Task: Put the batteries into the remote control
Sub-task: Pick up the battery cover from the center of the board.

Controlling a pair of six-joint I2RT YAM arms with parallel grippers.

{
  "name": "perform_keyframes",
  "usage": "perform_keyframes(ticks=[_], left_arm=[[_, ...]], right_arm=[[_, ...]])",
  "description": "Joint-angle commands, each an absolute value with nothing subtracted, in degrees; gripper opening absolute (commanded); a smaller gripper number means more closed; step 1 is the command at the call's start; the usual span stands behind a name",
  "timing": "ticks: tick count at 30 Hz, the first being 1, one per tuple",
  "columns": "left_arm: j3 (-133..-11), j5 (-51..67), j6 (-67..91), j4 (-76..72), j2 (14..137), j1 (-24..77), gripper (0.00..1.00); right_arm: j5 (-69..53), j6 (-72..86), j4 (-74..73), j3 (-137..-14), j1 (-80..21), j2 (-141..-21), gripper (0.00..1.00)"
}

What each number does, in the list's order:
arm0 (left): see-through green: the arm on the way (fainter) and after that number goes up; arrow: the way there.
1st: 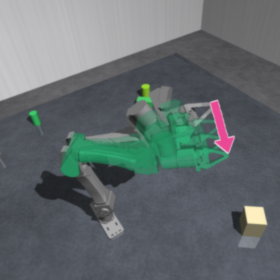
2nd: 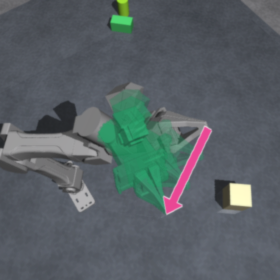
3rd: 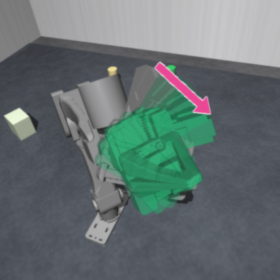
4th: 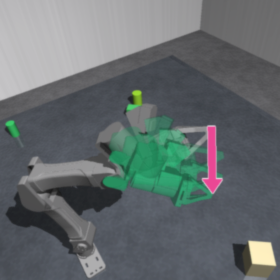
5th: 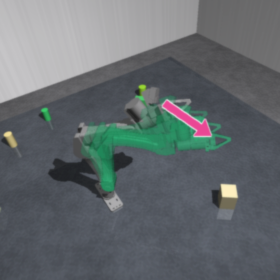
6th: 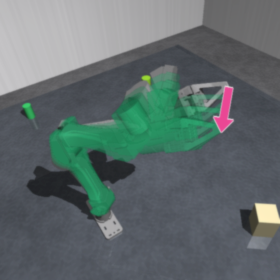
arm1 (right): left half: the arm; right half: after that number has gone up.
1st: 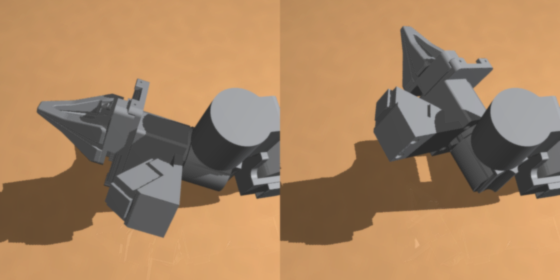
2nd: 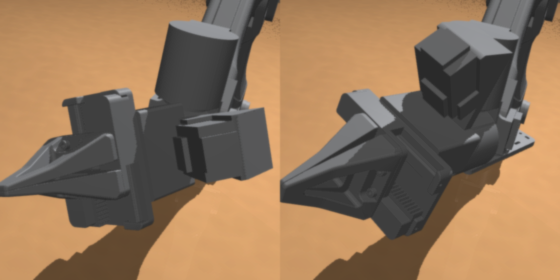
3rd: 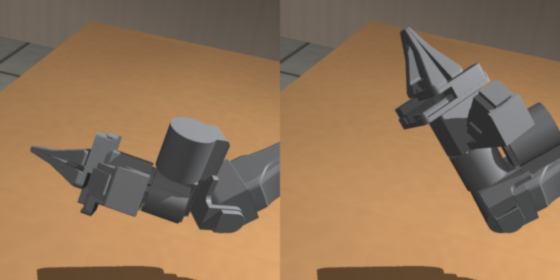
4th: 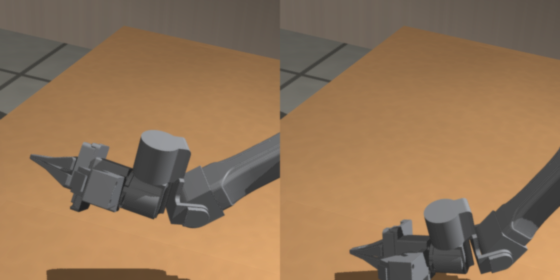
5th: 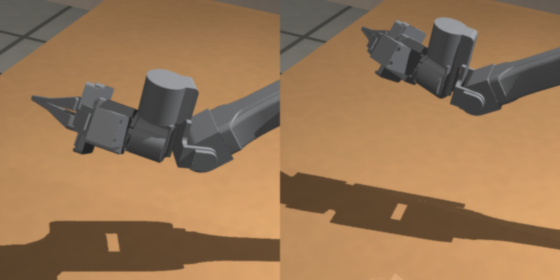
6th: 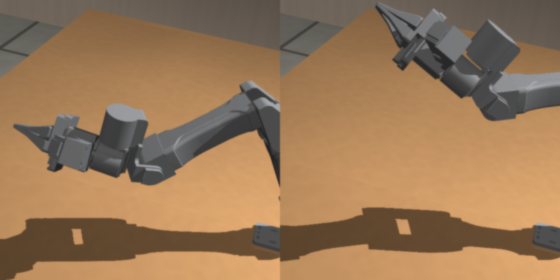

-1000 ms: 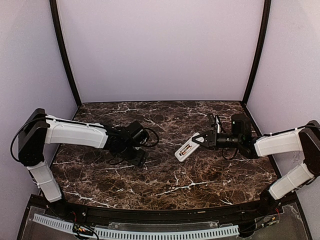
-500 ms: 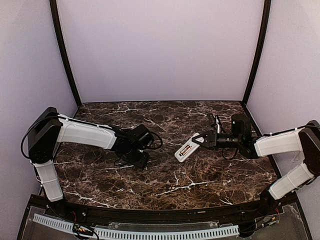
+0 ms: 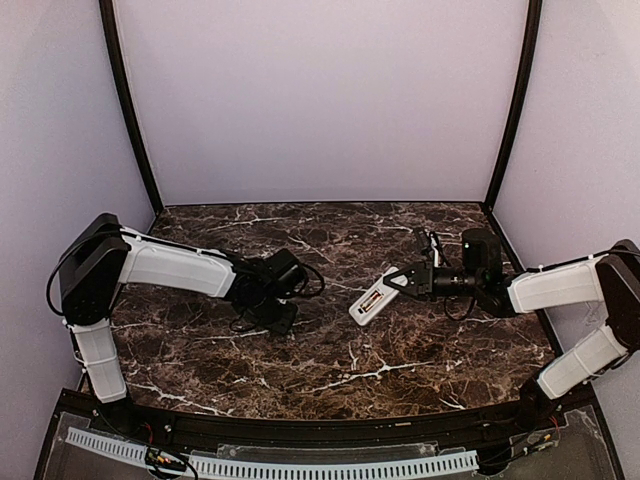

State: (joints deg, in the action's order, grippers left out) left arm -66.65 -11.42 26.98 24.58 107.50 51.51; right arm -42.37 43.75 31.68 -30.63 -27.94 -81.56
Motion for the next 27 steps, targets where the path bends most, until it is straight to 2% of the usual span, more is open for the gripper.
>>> perform_keyframes(ticks=[1,14,27], left_arm=[[-65.7,-12.2,27.7,28.8,107.3,49.7,0.35],[-65.6,-10.7,26.0,28.1,107.4,47.4,0.32],[-66.4,-9.1,22.6,28.4,106.5,46.7,0.21]], right_arm=[[-43.1,43.3,33.8,-31.5,-27.5,-81.3,0.00],[-43.3,43.5,33.8,-31.8,-27.5,-81.1,0.00],[-44.7,44.9,36.8,-30.9,-27.3,-83.2,0.00]])
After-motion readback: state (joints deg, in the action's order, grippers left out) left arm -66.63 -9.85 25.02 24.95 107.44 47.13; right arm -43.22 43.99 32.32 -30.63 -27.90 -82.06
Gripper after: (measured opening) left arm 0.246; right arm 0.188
